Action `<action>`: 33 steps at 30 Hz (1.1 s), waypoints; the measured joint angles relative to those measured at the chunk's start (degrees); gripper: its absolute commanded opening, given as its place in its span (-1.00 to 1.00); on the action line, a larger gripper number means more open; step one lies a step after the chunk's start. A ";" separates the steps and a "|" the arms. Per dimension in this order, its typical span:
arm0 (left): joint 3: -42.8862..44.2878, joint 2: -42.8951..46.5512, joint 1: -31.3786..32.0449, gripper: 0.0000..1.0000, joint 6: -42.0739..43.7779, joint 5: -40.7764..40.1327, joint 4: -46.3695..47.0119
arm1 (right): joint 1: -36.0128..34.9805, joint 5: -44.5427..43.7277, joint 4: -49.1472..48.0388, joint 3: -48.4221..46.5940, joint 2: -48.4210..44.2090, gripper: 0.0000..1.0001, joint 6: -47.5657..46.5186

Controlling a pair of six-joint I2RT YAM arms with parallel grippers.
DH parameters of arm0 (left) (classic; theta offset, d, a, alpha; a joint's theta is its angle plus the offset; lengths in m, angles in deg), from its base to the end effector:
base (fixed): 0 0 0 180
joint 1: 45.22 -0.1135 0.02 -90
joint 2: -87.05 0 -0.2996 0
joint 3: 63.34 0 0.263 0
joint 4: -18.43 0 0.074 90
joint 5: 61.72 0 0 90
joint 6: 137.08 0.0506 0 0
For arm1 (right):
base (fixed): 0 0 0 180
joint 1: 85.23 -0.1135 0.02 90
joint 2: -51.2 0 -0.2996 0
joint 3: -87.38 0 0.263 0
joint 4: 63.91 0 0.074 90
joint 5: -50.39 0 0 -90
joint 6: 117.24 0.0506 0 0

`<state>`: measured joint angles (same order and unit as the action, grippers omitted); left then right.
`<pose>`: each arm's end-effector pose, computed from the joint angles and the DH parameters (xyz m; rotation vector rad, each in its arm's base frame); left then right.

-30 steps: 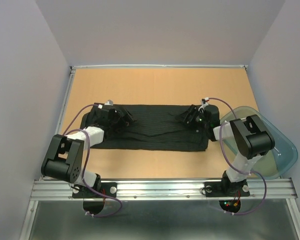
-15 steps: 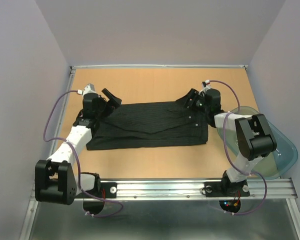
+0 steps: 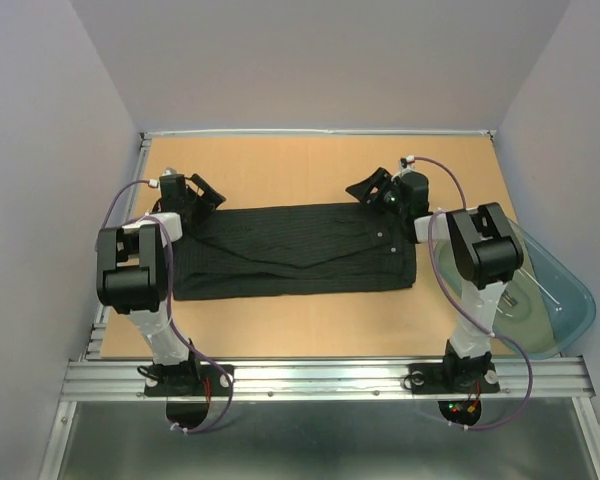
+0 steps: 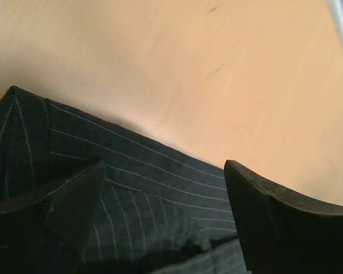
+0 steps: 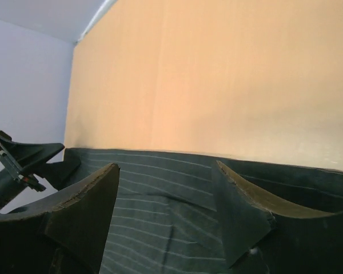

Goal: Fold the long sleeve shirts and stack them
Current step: Fold the shirt

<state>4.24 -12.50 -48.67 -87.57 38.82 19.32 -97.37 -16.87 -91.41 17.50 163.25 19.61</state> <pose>0.3986 0.0148 0.2058 -0.7019 2.0400 -0.5750 0.4301 0.1125 0.1841 0.2888 1.9250 1.0677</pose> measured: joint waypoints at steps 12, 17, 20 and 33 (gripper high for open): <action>0.39 -4.28 -6.10 0.93 -1.75 2.10 4.55 | 6.10 -2.78 -6.78 0.17 8.59 0.42 4.81; 1.14 -4.09 -7.02 0.93 -0.98 2.36 3.32 | 8.46 -3.21 -3.93 1.03 5.88 0.43 2.05; 1.16 -1.42 -7.04 0.96 0.17 1.27 -0.13 | 8.68 -3.15 2.54 0.96 0.63 0.43 -2.95; -4.63 28.02 6.93 0.97 0.81 -18.21 -19.10 | -1.22 -13.66 38.75 -1.60 -21.92 0.43 -30.84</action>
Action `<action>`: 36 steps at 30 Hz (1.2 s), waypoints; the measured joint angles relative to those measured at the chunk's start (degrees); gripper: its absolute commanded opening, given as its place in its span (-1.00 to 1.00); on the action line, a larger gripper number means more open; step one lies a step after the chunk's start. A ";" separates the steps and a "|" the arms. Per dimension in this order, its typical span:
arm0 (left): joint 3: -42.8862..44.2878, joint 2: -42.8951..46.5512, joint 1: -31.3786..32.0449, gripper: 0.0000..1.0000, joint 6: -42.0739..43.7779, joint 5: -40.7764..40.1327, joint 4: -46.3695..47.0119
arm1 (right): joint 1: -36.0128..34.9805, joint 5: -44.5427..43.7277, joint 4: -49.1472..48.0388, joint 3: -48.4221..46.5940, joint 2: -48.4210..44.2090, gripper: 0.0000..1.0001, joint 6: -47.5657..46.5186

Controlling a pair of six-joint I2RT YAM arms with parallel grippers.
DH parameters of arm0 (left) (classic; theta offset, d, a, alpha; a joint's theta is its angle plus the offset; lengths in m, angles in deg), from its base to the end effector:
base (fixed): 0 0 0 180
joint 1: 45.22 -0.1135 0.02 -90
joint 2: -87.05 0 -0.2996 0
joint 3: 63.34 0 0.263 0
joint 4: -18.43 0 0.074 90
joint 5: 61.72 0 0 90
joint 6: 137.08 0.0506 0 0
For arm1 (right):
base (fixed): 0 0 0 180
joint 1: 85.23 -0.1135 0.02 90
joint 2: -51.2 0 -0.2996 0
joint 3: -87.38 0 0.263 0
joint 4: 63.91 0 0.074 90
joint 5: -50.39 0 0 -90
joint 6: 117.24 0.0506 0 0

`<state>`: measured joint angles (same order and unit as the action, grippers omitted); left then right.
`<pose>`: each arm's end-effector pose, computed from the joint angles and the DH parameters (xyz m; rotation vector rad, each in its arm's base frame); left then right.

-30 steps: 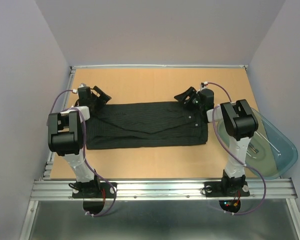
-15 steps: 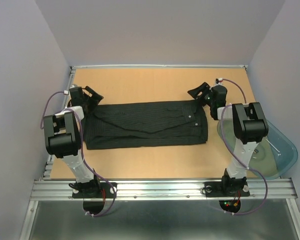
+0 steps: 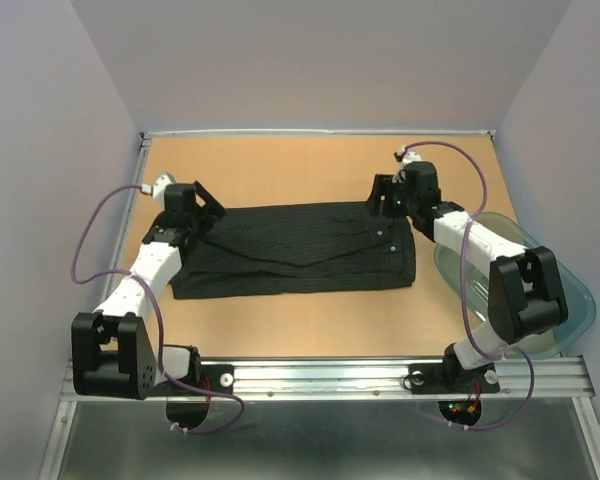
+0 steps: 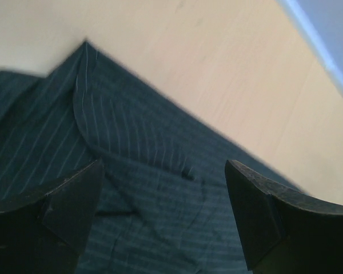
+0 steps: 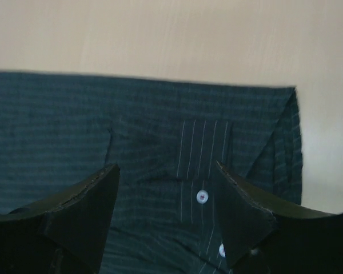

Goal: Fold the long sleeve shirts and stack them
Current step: Fold the shirt

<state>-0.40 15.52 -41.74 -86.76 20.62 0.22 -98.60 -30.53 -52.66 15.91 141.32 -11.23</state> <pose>0.2958 -0.0112 0.3024 -0.7167 1.9213 -0.3361 0.3652 0.0950 0.2672 -0.0485 2.1204 0.4736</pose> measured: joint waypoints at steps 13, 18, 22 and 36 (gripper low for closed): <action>-6.71 -12.48 4.66 0.96 -0.33 -4.83 -7.10 | -11.47 -15.87 17.35 5.51 0.39 0.41 -8.52; 2.73 -22.56 4.68 0.96 3.13 -7.15 -7.19 | -13.86 -15.19 21.33 5.62 3.45 0.40 -8.00; 13.40 -31.85 4.66 0.96 6.64 -9.14 -7.87 | -18.78 -13.88 25.16 3.41 4.92 0.40 -5.86; 43.80 -51.43 5.38 0.97 20.98 -5.92 -6.43 | -48.30 4.28 31.01 -13.11 16.33 0.42 -0.13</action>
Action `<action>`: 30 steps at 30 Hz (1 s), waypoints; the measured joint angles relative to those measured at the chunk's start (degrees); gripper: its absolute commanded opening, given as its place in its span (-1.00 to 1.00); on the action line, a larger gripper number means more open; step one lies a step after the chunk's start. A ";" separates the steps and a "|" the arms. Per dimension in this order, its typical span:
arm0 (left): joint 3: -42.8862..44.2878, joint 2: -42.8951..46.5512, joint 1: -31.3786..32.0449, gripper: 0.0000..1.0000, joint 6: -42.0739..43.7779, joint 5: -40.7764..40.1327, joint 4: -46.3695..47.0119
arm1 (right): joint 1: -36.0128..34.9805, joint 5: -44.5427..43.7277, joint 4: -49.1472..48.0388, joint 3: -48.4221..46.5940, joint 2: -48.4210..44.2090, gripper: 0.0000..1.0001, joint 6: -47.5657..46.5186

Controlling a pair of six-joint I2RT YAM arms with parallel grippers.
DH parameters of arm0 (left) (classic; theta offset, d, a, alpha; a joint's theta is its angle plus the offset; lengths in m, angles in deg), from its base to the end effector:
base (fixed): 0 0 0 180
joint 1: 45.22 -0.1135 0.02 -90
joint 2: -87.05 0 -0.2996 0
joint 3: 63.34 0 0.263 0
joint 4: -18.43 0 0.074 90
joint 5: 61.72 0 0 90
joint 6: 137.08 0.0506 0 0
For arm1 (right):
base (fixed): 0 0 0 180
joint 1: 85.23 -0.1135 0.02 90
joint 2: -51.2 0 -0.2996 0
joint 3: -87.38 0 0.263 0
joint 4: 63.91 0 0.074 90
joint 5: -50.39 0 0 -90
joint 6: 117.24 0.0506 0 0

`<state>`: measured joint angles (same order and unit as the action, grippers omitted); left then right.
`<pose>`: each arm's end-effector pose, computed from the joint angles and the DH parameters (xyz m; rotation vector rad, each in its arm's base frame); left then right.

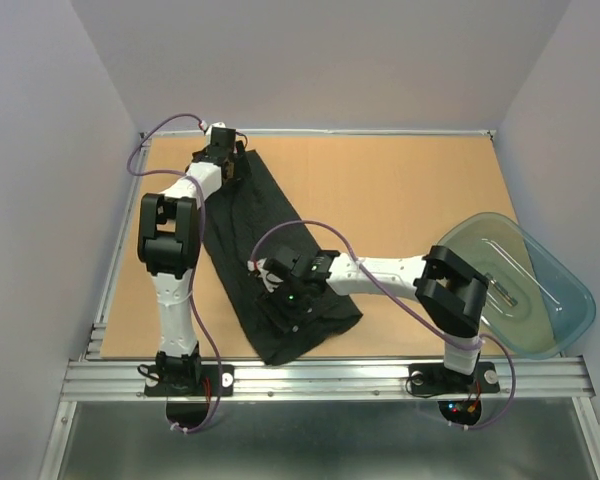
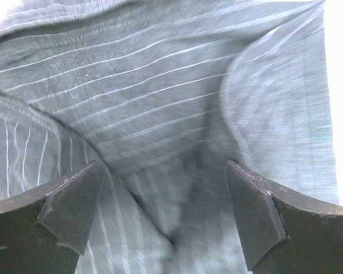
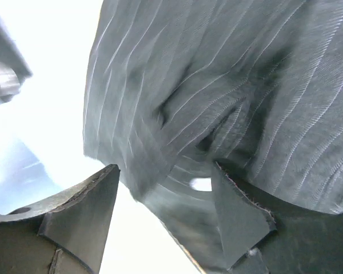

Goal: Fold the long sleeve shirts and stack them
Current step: Fold the shirt

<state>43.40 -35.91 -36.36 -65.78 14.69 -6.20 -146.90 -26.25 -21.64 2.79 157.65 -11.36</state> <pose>0.5242 -0.0697 0.2108 -0.3160 2.2376 0.0153 0.1808 0.3600 0.1920 -1.1826 2.6026 0.6720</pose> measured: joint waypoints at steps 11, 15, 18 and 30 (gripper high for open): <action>-9.11 20.72 3.41 0.97 1.46 0.63 5.14 | 3.30 -1.20 2.03 -9.25 -4.68 0.44 -4.00; -15.02 28.02 2.97 0.97 -1.75 0.42 5.73 | 8.13 -3.48 1.38 -5.86 -8.61 0.40 -5.31; -19.54 27.74 2.89 0.97 -4.42 -1.25 5.46 | 11.34 -5.46 1.77 -2.93 -9.05 0.35 -6.29; -19.12 11.19 2.93 0.97 -7.74 -3.48 -0.09 | 11.28 -5.38 1.33 4.42 -4.66 0.07 -7.67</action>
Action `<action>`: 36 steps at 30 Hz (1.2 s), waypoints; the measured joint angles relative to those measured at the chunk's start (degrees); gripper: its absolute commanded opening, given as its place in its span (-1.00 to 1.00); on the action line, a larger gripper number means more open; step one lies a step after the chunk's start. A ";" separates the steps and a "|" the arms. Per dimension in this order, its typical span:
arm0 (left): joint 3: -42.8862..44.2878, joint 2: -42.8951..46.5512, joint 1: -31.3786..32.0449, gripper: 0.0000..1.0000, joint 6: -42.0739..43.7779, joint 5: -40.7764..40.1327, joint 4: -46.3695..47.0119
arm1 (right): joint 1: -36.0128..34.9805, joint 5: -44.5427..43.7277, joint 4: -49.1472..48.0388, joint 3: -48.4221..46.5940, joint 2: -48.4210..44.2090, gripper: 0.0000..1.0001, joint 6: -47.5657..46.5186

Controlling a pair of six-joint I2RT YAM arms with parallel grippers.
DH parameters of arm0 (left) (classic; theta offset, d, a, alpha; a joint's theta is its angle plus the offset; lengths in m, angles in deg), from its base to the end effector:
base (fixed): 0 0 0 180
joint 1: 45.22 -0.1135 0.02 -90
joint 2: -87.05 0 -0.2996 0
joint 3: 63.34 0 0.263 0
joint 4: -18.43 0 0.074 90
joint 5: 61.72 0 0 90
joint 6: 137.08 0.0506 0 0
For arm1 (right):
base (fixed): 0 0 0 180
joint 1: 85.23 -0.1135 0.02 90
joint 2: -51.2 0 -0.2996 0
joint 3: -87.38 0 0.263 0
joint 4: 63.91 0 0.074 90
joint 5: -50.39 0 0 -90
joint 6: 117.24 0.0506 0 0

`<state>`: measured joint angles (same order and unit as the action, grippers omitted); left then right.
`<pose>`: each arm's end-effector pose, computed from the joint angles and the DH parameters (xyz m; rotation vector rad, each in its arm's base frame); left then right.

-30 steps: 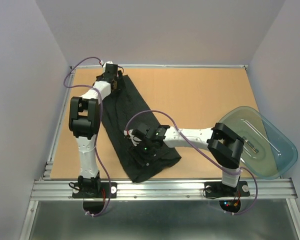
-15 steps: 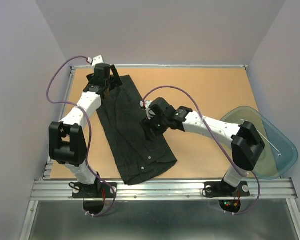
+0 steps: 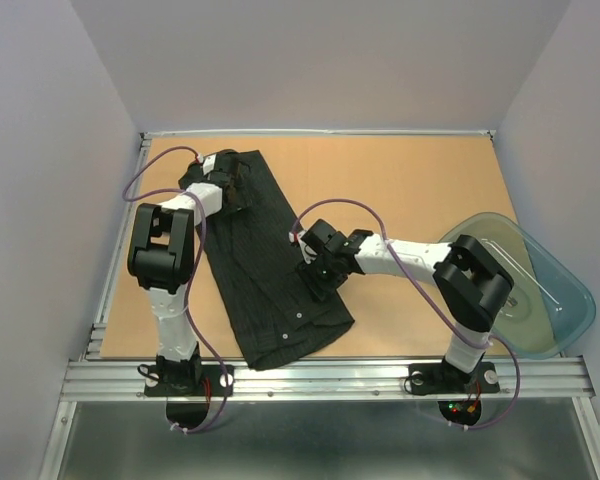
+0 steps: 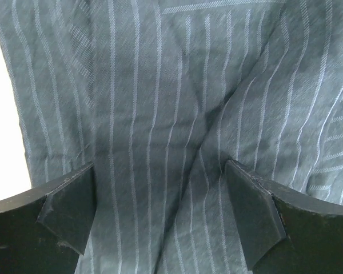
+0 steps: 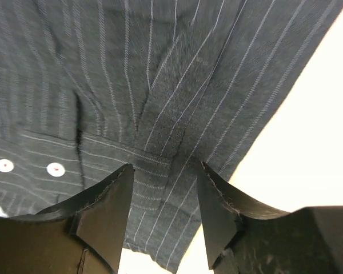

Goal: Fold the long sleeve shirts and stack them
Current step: Fold the shirt

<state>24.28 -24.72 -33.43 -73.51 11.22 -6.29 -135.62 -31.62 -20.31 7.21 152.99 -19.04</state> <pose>0.4451 -0.0777 0.1920 -0.4345 2.3351 0.0448 0.2354 0.2955 0.1972 -1.0456 2.5913 0.4705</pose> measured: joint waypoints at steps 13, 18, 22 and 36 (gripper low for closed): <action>18.73 -13.38 3.28 0.95 4.55 1.03 -0.96 | -3.74 3.45 -7.23 2.01 1.95 0.08 5.53; 25.16 -17.27 6.64 0.95 6.91 3.13 -0.79 | -4.11 3.76 -8.72 2.01 2.21 0.15 7.50; 27.61 -17.33 8.48 0.97 7.76 5.05 -1.01 | -3.91 0.83 -8.70 2.14 1.57 0.25 8.31; 11.61 17.03 5.05 0.97 2.99 3.15 -3.91 | 15.39 -4.50 -9.60 1.42 -12.48 0.31 7.17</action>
<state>35.88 -7.69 -28.38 -70.52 14.36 -10.20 -120.23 -36.13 -29.90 8.63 140.51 -11.87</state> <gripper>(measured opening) 0.986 0.676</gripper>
